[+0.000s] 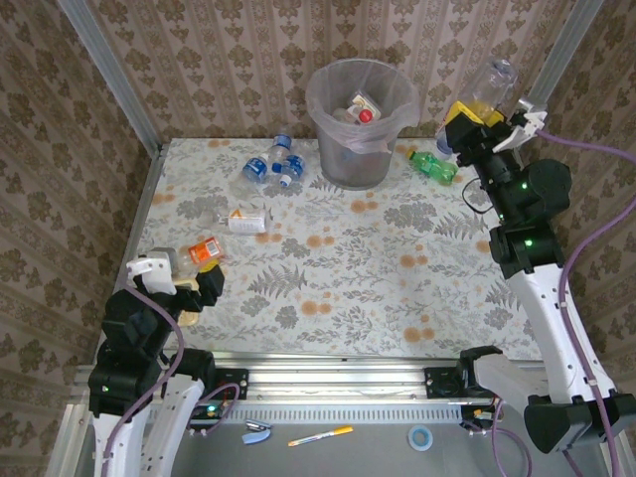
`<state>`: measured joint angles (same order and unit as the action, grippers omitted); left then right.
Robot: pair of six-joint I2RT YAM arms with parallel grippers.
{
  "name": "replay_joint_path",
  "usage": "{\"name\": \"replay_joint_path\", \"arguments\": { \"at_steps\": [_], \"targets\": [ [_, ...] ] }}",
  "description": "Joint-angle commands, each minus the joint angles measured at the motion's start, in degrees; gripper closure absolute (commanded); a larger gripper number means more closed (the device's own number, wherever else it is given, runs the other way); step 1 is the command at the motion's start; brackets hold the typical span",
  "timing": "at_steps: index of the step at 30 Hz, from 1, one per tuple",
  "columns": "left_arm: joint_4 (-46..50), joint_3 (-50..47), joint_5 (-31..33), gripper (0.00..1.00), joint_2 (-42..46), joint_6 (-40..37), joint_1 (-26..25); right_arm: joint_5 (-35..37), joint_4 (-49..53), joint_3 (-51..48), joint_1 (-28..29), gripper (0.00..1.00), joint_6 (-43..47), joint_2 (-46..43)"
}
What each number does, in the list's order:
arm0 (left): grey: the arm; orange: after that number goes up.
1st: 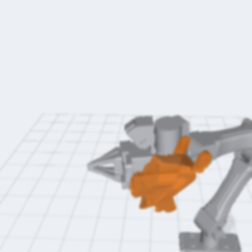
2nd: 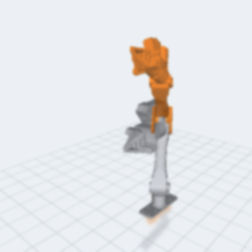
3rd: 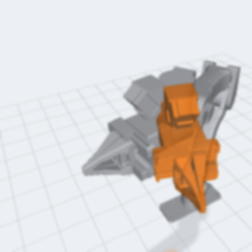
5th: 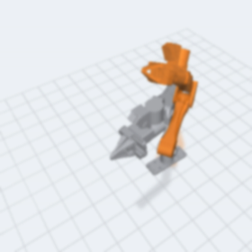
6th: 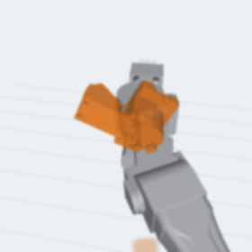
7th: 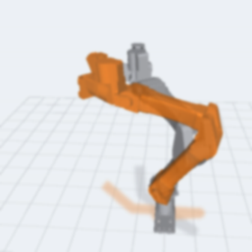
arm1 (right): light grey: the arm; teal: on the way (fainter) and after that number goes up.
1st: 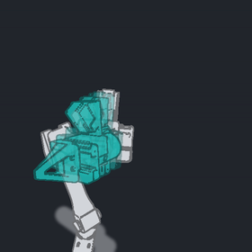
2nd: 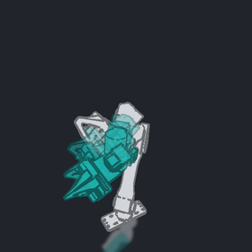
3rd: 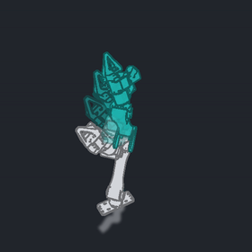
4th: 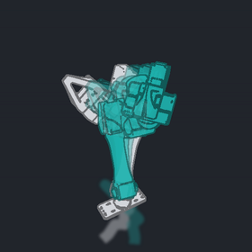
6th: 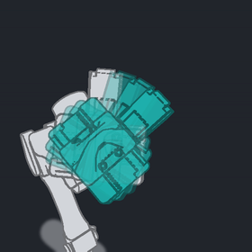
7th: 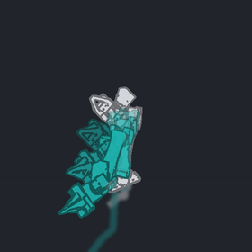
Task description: Throw the plastic bottles in the bin
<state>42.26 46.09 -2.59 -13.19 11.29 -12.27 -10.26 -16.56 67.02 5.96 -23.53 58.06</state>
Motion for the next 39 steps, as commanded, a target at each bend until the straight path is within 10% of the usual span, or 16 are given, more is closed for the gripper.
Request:
{"name": "replay_joint_path", "arguments": {
  "at_steps": [1, 27, 33, 39],
  "targets": [
    [-0.6, -0.5, 0.1, 0.00, 0.9, -1.1, 0.5, 1.3, -2.4, 2.7, 0.5, 0.75, 1.6, 1.0],
    [-0.5, -0.5, -0.3, 0.00, 0.2, -0.8, 1.0, 0.9, -2.5, 21.7, 0.8, 0.73, 2.2, 27.3],
    [-0.2, -0.4, -0.2, 0.00, -0.3, -0.5, 1.0, -3.2, 7.5, 42.7, 0.9, 0.62, 0.2, 48.5],
    [0.2, -0.3, 0.0, 0.00, -1.0, -0.3, 0.9, -8.8, 33.0, 71.4, 1.8, 0.32, 1.4, 66.7]
  ]
}}
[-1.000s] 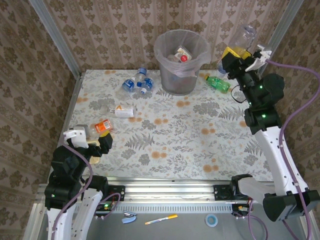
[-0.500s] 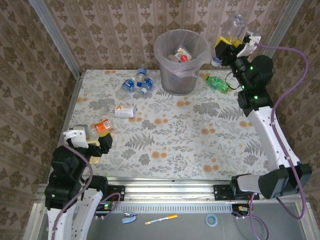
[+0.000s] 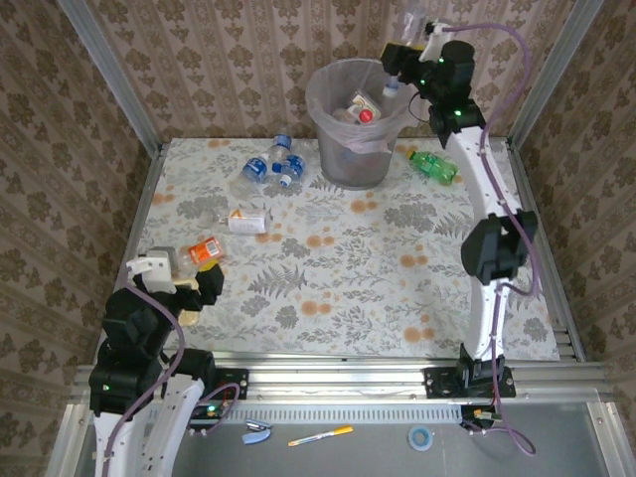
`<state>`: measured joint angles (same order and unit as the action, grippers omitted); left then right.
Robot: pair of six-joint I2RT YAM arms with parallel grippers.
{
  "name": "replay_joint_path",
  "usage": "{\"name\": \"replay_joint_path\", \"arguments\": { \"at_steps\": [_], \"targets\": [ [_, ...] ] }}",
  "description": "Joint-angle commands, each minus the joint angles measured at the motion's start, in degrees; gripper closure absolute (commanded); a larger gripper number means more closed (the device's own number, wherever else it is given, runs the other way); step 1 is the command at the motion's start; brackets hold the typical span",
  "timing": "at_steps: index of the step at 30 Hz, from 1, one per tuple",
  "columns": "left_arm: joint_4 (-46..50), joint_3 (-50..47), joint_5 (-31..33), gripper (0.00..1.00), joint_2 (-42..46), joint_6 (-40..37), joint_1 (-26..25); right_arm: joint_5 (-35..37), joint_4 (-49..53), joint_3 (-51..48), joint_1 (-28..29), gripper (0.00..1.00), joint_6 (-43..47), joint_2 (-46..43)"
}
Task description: Throw the plastic bottles in the bin
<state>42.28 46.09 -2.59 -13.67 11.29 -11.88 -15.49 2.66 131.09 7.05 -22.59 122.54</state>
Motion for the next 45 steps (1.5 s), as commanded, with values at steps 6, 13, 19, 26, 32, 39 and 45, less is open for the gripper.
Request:
{"name": "replay_joint_path", "arguments": {
  "at_steps": [6, 13, 19, 26, 32, 39, 45],
  "targets": [
    [-0.2, -0.4, -0.7, 0.00, -1.0, -0.3, 0.5, -1.1, 12.6, -0.3, 0.9, 0.17, 3.0, -4.9],
    [0.0, -0.2, -0.9, 0.00, -0.9, -0.4, 0.6, 0.6, 16.2, -4.7, 0.7, 0.13, 5.5, -11.3],
    [0.1, -0.2, -0.9, 0.00, -0.7, -0.5, 0.6, 2.7, 20.7, -8.4, -0.8, 0.07, 6.7, -14.8],
    [0.1, -0.2, -0.8, 0.00, -0.7, -0.5, 0.6, 2.1, 17.8, -21.4, -7.0, 0.00, 4.1, -21.4],
    [0.1, -0.3, -0.8, 0.00, -0.6, -0.7, 0.6, 0.5, 17.6, -29.0, -14.2, 0.00, 0.1, -22.3],
    [0.1, -0.3, -0.8, 0.00, -0.7, -0.7, 0.5, -2.2, 20.9, -30.9, -19.3, 0.00, -0.4, -16.5],
    [0.1, -0.4, -0.8, 0.00, -0.7, -0.8, 0.6, -4.1, 22.1, -30.9, -21.2, 0.00, 0.0, -10.3]
  ]
}}
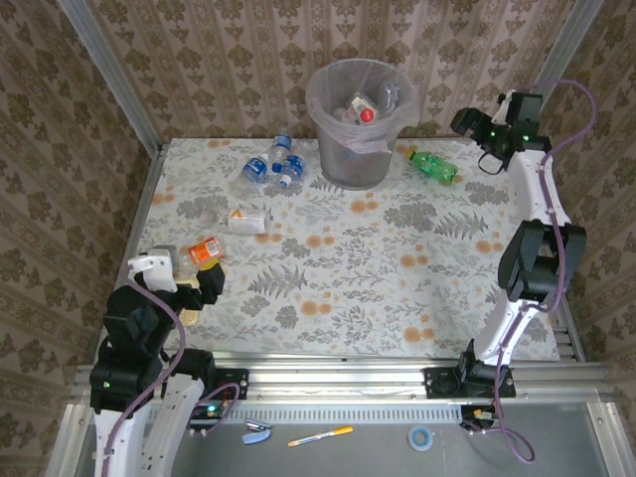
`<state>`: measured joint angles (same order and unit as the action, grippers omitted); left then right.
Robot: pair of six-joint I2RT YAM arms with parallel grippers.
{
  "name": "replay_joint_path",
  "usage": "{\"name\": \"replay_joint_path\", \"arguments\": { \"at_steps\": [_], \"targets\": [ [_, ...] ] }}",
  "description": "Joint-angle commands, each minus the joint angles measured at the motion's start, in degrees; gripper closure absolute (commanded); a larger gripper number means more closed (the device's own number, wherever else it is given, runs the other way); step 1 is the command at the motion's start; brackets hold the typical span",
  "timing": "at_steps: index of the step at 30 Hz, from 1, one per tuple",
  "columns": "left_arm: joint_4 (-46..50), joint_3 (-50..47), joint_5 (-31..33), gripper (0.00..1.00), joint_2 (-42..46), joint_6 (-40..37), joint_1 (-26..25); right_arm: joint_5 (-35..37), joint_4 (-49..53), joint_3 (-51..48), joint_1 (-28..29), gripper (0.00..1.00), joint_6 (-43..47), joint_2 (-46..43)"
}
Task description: Throw the plastic bottles in the bin
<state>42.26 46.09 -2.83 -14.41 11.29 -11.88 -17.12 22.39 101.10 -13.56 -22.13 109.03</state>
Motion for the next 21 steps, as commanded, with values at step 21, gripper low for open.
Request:
{"name": "replay_joint_path", "arguments": {
  "at_steps": [21],
  "targets": [
    [0.1, -0.5, -0.7, 0.00, -0.2, -1.1, 0.6, -4.1, 15.0, 17.6, 0.7, 0.06, 5.5, 24.5]
  ]
}}
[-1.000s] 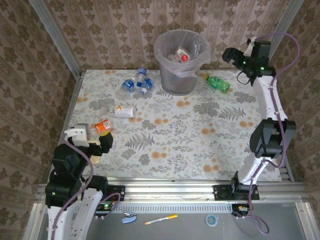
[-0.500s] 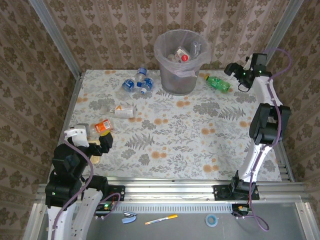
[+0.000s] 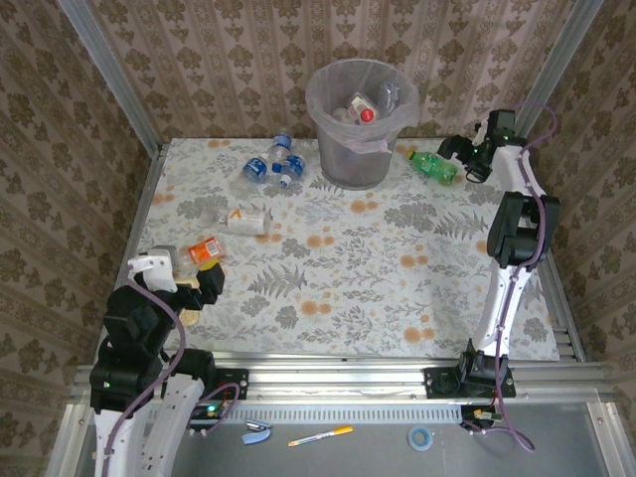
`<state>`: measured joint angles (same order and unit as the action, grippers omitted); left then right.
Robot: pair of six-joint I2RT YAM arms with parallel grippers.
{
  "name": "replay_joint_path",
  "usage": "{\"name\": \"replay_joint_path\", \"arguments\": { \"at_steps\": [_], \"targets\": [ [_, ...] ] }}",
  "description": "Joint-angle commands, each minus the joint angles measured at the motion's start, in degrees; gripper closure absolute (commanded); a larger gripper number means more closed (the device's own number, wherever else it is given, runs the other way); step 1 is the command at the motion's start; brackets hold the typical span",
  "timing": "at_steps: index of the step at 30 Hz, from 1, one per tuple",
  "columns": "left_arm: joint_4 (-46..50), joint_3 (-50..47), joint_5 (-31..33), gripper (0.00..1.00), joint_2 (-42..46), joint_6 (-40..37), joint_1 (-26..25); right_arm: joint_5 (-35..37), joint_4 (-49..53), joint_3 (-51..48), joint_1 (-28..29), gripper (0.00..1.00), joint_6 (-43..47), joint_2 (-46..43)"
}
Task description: Throw the plastic bottles in the bin
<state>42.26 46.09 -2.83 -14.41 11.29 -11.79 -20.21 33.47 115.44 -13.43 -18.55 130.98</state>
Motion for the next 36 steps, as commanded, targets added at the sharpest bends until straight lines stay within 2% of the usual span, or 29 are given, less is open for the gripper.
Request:
{"name": "replay_joint_path", "arguments": {
  "at_steps": [1, 17, 28, 36],
  "targets": [
    [0.2, -0.6, -0.7, 0.00, -0.2, -1.1, 0.6, -0.8, 4.6, 4.3, 0.7, 0.06, 2.2, 3.4],
    [0.1, -0.5, -0.6, 0.00, -0.4, -1.0, 0.5, 8.2, 16.9, 23.1, 4.8, 0.06, 9.9, 15.1],
    [0.2, -0.6, -0.7, 0.00, -0.4, -1.1, 0.6, 8.4, 19.2, 24.2, 7.3, 0.10, 13.2, 16.0],
    [0.1, -0.7, -0.8, 0.00, -0.4, -1.3, 0.6, 12.0, 19.7, 24.2, 8.2, 0.12, 14.8, 14.5]
  ]
}}
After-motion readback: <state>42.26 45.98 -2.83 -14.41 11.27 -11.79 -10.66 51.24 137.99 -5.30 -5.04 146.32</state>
